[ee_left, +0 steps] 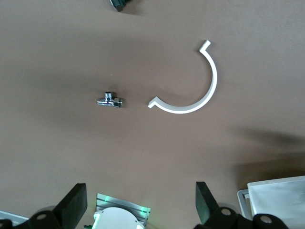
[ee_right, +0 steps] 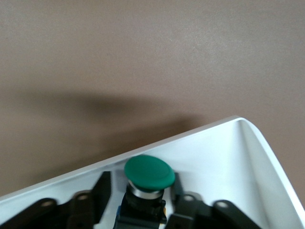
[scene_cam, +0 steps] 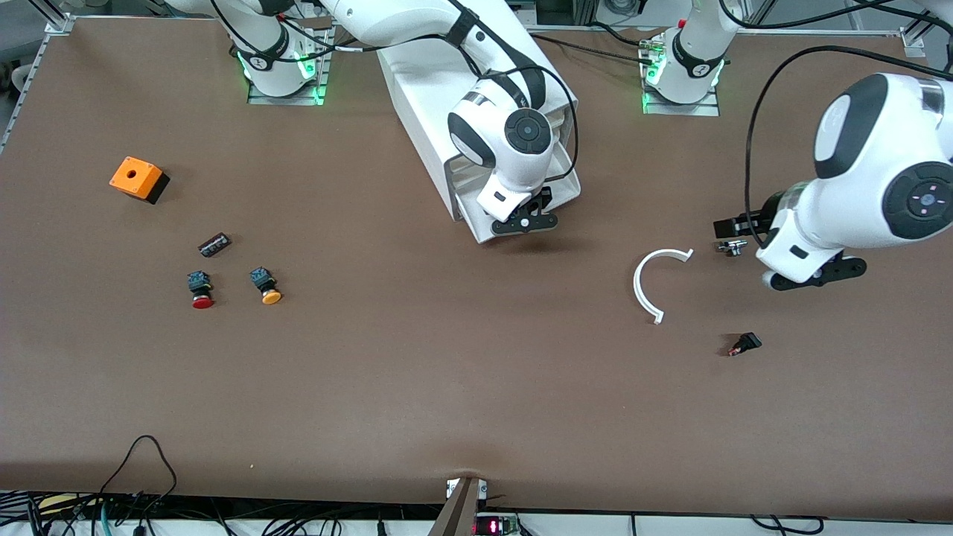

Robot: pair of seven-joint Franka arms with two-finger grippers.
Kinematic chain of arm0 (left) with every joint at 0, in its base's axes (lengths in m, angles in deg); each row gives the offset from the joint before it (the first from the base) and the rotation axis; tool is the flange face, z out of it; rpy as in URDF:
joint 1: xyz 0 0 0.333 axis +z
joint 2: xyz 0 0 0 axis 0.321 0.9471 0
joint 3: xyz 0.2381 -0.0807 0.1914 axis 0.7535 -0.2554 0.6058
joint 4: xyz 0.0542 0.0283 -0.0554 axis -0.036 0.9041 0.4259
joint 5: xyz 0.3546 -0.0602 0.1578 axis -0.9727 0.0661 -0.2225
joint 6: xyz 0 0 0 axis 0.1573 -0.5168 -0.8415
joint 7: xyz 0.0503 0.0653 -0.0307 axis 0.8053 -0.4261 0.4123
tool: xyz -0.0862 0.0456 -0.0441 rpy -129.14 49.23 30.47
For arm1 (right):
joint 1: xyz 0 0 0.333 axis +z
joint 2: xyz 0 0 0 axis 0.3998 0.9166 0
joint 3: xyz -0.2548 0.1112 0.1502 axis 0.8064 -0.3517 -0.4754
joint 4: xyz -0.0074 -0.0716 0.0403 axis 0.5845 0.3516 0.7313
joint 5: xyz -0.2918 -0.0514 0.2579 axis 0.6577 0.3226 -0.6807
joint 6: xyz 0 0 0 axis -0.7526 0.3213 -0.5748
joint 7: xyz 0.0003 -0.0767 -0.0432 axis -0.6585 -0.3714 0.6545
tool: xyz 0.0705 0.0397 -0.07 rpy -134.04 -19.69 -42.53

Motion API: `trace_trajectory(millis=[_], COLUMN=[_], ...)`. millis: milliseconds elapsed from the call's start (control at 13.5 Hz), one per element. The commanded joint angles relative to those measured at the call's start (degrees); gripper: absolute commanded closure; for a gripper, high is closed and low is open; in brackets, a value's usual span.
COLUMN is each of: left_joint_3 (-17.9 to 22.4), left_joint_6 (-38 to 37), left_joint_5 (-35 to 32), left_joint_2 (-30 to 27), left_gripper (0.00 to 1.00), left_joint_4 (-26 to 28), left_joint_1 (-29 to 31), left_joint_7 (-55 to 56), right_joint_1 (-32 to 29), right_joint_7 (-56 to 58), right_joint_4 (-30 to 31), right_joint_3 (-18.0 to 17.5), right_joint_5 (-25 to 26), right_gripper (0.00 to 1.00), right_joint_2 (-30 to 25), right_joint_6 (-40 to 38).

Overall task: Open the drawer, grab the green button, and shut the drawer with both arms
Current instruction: 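Grasp the green button in the drawer with the right gripper and lift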

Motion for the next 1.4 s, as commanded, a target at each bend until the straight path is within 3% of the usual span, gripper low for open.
trace_trajectory(millis=[0, 296, 517, 665, 887, 1330], left_joint_3=[-0.8, -0.8, -0.8, -0.8, -0.9, -0.9], left_joint_6=[0.2, 6.7, 11.7, 18.4, 28.7, 38.3], left_joint_5=[0.1, 0.3, 4.7, 5.3, 8.0, 14.2], left_joint_2=[1.4, 5.0, 6.9, 6.9, 8.4, 15.0], left_gripper=[0.00, 0.00, 0.00, 0.00, 0.00, 0.00], left_joint_4=[0.1, 0.1, 2.4, 7.0, 11.9, 14.0], left_joint_1=[-2.2, -6.4, -6.9, -7.0, -11.4, -17.1], left_joint_7=[5.6, 11.2, 13.8, 14.0, 20.3, 25.1], right_joint_1=[0.6, -2.0, -6.9, -11.2, -18.9, -35.7], right_joint_7=[0.2, 1.0, 6.3, 13.0, 25.3, 55.4], right_joint_4=[0.4, -2.4, -8.0, -8.3, -8.3, -6.9], right_joint_3=[0.5, 0.7, 0.4, 0.4, 0.4, 1.1], right_joint_5=[0.5, -0.1, -0.8, -4.0, -4.6, -4.5], right_gripper=[0.99, 1.00, 1.00, 1.00, 1.00, 1.00], right_joint_2=[-0.6, -1.5, -2.2, -5.4, -9.2, -11.1], right_joint_6=[-0.1, -1.8, -8.8, -12.4, -19.6, -24.5])
